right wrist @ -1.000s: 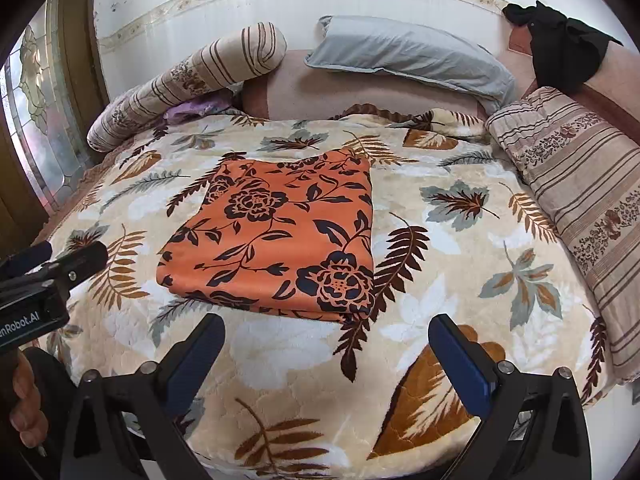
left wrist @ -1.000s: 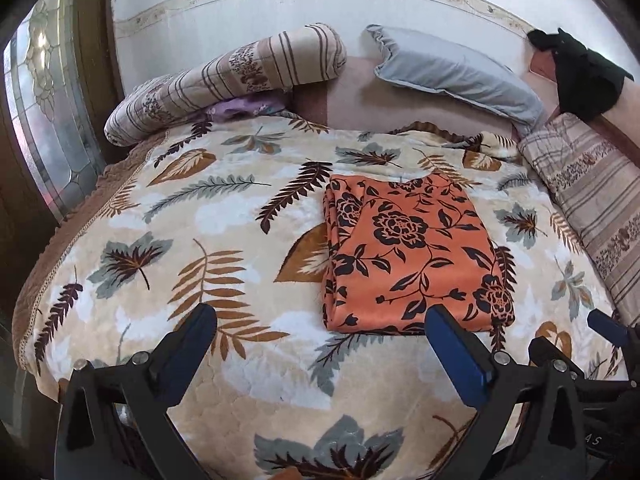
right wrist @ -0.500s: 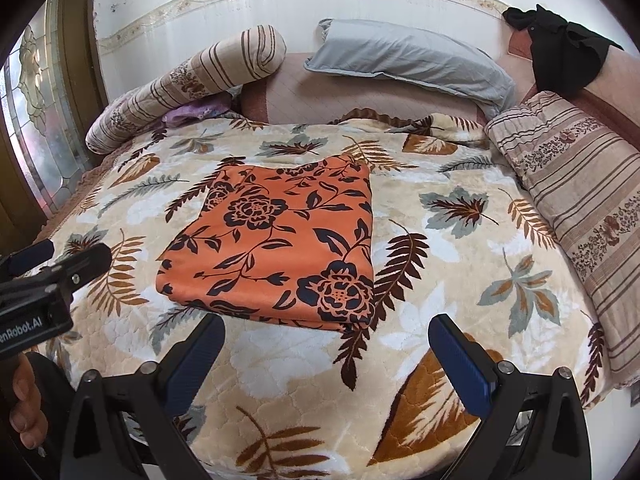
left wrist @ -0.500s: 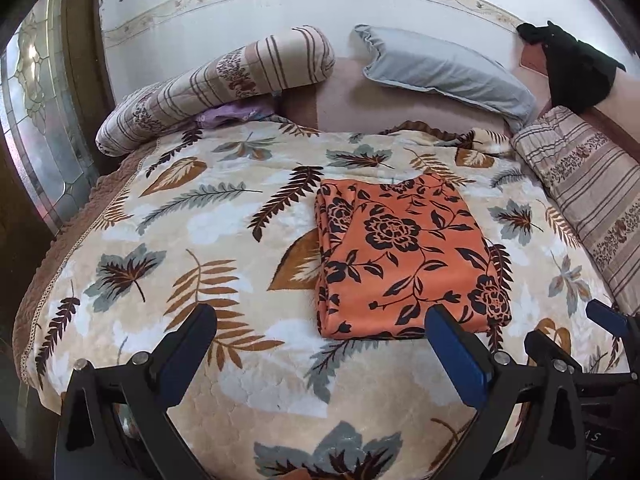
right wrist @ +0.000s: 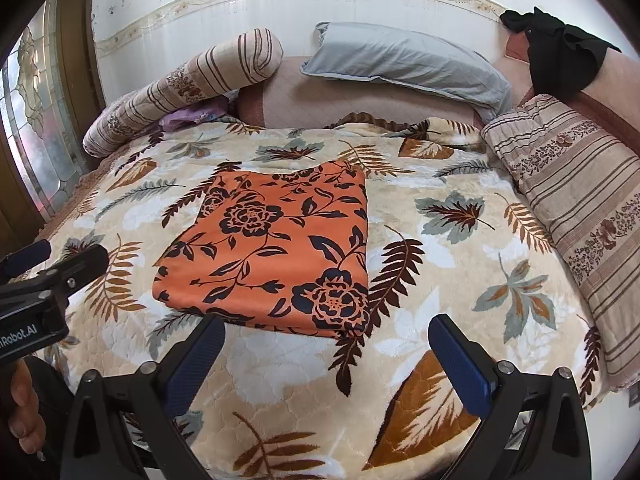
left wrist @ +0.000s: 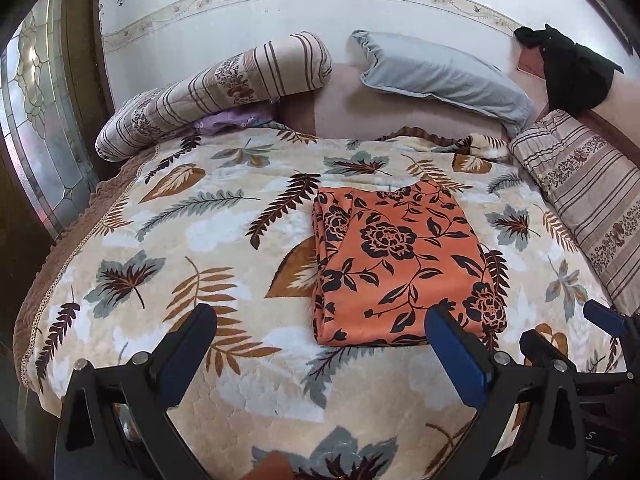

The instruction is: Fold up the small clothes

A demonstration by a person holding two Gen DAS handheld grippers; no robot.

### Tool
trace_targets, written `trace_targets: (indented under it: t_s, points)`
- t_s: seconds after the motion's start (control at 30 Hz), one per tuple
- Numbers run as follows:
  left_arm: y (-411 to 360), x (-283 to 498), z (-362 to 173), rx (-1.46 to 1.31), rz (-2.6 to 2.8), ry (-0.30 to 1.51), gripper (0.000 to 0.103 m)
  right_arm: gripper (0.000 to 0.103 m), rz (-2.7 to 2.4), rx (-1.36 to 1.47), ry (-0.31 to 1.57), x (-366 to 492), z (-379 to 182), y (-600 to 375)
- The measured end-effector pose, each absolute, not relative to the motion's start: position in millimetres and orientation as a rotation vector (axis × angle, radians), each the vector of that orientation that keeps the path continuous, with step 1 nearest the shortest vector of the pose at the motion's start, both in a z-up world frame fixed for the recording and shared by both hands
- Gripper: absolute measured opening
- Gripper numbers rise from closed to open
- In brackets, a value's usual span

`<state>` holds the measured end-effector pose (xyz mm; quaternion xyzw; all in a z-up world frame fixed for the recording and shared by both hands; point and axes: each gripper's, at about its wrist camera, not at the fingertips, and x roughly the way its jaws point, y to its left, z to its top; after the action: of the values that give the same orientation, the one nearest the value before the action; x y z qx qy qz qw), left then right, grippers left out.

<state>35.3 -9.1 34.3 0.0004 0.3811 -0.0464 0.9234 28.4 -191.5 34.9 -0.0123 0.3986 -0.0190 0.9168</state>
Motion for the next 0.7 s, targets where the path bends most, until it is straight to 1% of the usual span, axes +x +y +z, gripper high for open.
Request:
trace_targets:
  t_s: [0.7]
  points:
    - [-11.8,39.8,30.1,0.000,-0.101,0.797,0.103,0.103,-0.060,-0.014,0.823,34.8,32.6,-194.8]
